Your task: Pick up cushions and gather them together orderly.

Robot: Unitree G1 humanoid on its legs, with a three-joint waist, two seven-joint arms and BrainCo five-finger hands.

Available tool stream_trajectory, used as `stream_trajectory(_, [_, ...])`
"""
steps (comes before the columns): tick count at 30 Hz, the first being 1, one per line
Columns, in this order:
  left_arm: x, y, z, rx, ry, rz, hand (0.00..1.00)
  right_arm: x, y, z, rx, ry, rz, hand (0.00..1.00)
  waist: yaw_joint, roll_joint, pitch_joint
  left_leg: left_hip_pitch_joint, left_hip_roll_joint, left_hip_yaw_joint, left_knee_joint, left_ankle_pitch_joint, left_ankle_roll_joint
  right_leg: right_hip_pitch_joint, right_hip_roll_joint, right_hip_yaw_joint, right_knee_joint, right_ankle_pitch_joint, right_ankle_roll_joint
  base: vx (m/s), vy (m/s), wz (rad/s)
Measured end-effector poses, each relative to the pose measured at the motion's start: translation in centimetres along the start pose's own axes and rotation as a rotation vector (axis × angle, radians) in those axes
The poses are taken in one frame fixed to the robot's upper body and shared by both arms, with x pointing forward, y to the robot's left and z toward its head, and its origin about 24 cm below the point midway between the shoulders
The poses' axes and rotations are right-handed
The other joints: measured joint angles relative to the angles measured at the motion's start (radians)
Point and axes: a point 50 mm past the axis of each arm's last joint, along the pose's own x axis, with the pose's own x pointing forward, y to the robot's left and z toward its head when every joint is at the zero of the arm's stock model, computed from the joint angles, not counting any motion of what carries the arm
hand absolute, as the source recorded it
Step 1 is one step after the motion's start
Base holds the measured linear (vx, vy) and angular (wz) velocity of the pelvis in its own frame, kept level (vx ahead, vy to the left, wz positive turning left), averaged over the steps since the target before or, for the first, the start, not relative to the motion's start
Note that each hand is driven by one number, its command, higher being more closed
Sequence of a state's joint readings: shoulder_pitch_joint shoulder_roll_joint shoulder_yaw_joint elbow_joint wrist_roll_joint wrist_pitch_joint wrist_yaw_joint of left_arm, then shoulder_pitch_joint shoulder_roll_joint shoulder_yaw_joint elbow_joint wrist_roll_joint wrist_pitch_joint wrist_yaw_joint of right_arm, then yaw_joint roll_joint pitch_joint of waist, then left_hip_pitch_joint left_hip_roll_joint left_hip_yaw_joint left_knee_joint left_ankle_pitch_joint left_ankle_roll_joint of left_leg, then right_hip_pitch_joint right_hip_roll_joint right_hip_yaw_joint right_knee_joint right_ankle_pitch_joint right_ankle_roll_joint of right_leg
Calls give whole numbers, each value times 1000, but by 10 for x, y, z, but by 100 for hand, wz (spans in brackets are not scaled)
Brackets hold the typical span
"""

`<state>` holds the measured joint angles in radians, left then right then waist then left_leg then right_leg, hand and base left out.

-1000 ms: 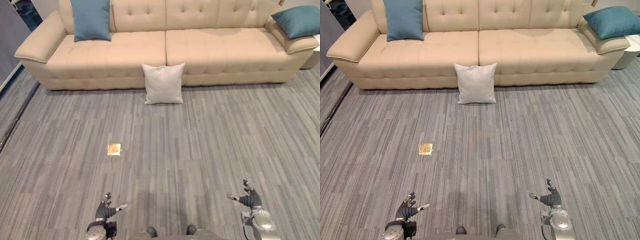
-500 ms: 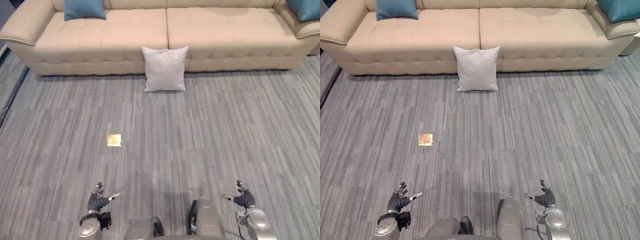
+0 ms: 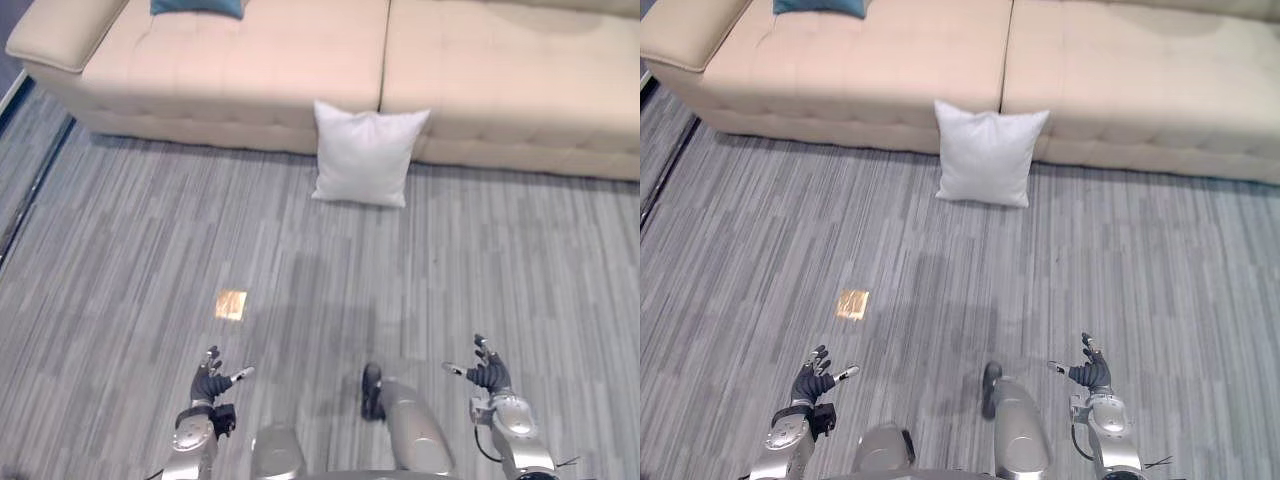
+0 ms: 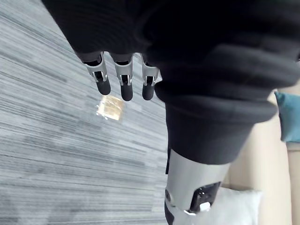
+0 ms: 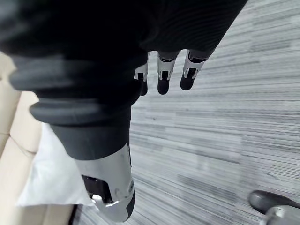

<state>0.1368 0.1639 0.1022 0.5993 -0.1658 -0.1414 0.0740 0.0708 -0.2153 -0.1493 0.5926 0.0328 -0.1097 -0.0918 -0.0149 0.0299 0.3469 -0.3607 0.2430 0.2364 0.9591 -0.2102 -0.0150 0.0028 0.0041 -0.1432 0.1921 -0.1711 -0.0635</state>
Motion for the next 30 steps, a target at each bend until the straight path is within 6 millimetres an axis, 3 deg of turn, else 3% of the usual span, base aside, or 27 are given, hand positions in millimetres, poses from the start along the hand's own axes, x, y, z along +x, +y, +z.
stream_trajectory(2, [-1, 0, -1, 0, 6, -7, 0, 0, 1, 1, 9, -2, 2, 0, 23, -1, 2, -68, -49, -30, -249, 7, -10, 55, -6, 38, -30, -30, 17, 526, 81, -62])
stream_trajectory(3, [-1, -1, -2, -3, 7, -7, 0, 0, 2, -1, 11, 6, 1, 0, 34, 2, -1, -69, -91, -77, -475, 49, -62, 91, -8, 64, -40, -62, 38, 522, 177, -73])
stream_trajectory(4, [-6, 2, -10, 1, 35, 2, 0, 0, 1, -4, 12, 18, -1, 0, 38, 12, -7, -55, -101, -114, -650, 125, -78, 127, -3, 94, -36, -108, 57, 526, 211, -79])
stream_trajectory(5, [-7, 5, -15, 1, 53, 11, 0, -1, 2, -7, 14, 30, 0, 0, 45, 6, -10, -44, -107, -123, -629, 194, -53, 142, -10, 112, -20, -136, 63, 441, 208, -76])
stream_trajectory(6, [-10, 11, -22, -5, 82, 35, 0, -4, 6, -12, 21, 50, 7, 0, 56, -22, -35, -47, -126, -122, -588, 215, -12, 143, -36, 138, 8, -166, 73, 500, 196, -58])
stream_trajectory(7, [-10, 12, -24, -18, 93, 49, 0, -6, 8, -15, 25, 59, 10, 0, 51, -51, -56, -57, -149, -95, -531, 149, 21, 118, -77, 160, 76, -173, 83, 827, 308, -50])
stream_trajectory(9, [-11, 8, -26, -31, 100, 43, 0, -6, 9, -18, 23, 72, 11, 0, 46, -66, -60, -12, -179, -55, -469, 60, 46, 34, -124, 175, 351, -146, 148, 820, 312, -26])
stream_trajectory(10, [-11, 9, -29, -31, 114, 46, 0, -6, 10, -20, 16, 81, 15, 0, 29, -66, -57, 58, -199, -42, -483, 14, 67, -56, -160, 171, 604, -44, 281, 492, 192, -9])
stream_trajectory(11, [-11, 10, -29, -28, 119, 49, 0, -7, 11, -22, 14, 89, 17, 0, 26, -65, -56, 104, -210, -41, -494, -4, 73, -94, -175, 161, 711, -44, 273, 596, 201, -4])
stream_trajectory(13, [-11, 11, -28, -26, 116, 56, 0, -9, 16, -25, -19, 101, 40, 0, 12, -42, -51, 273, -213, -45, -572, -32, 82, -177, -189, 79, 819, -110, 149, 619, 126, -5])
stream_trajectory(14, [-10, 13, -26, -21, 104, 62, 0, -8, 19, -23, -33, 89, 57, 0, 3, -26, -49, 352, -201, -47, -634, -32, 82, -221, -178, 6, 749, -132, 112, 536, 50, -1])
stream_trajectory(16, [-8, 14, -22, -16, 86, 66, 0, -6, 21, -20, -37, 79, 63, 0, -8, -15, -51, 420, -183, -47, -685, -31, 80, -298, -152, -62, 554, -138, 97, 513, -14, 19])
stream_trajectory(18, [-5, 14, -18, -15, 76, 70, 0, -6, 19, -20, -38, 81, 58, 0, -21, -21, -50, 454, -174, -55, -697, -35, 74, -354, -127, -50, 309, -68, 112, 506, -87, 47])
stream_trajectory(19, [-6, 14, -19, -14, 76, 69, 0, -9, 16, -25, -45, 95, 52, 0, -27, -30, -53, 487, -172, -70, -704, -57, 26, -352, -111, -24, 119, 51, 116, 545, -171, 59])
stream_trajectory(20, [-6, 15, -19, -11, 77, 72, 0, -14, 12, -34, -51, 122, 46, 0, -27, -50, -49, 523, -186, -83, -702, -91, -31, -339, -113, 10, 31, 219, 125, 660, -244, 66])
stream_trajectory(21, [-6, 13, -21, -18, 86, 69, 0, -16, 8, -38, -56, 138, 35, 0, -27, -40, -44, 546, -173, -104, -693, -115, -58, -330, -110, 19, 69, 282, 70, 643, -251, 43])
stream_trajectory(22, [-5, 7, -21, -28, 88, 57, 0, -12, 5, -33, -60, 132, 26, 0, -29, -14, -47, 535, -137, -123, -656, -106, -84, -343, -91, 6, 135, 222, 58, 501, -212, 41])
stream_trajectory(23, [-3, 4, -19, -33, 81, 52, 0, -10, 5, -30, -56, 119, 23, 0, -31, -7, -45, 501, -119, -139, -571, -85, -118, -342, -91, -20, 177, 171, 47, 454, -206, 32])
stream_trajectory(24, [-3, 3, -18, -35, 76, 50, 0, -10, 5, -28, -55, 112, 23, 0, -30, -7, -45, 476, -108, -142, -516, -64, -124, -335, -91, -31, 192, 149, 42, 437, -234, 45])
stream_trajectory(26, [-2, 0, -18, -44, 77, 45, 0, -11, 6, -25, -52, 95, 24, 0, -30, -4, -43, 389, -58, -143, -287, 42, -134, -263, -76, -58, 174, 105, 30, 424, -225, 36])
stream_trajectory(28, [-3, -4, -19, -52, 82, 40, 0, -11, 10, -14, -27, 43, 15, 0, -11, -12, -40, 271, 24, -76, -83, -2, -91, -154, -53, -80, 103, 86, 10, 361, -149, 9])
stream_trajectory(30, [-3, -7, -18, -59, 77, 33, 0, -9, 10, -6, -16, -2, 8, 0, 1, -16, -38, 209, 21, -36, -139, -27, -58, -117, -55, -76, 73, 82, 9, 298, -57, -9])
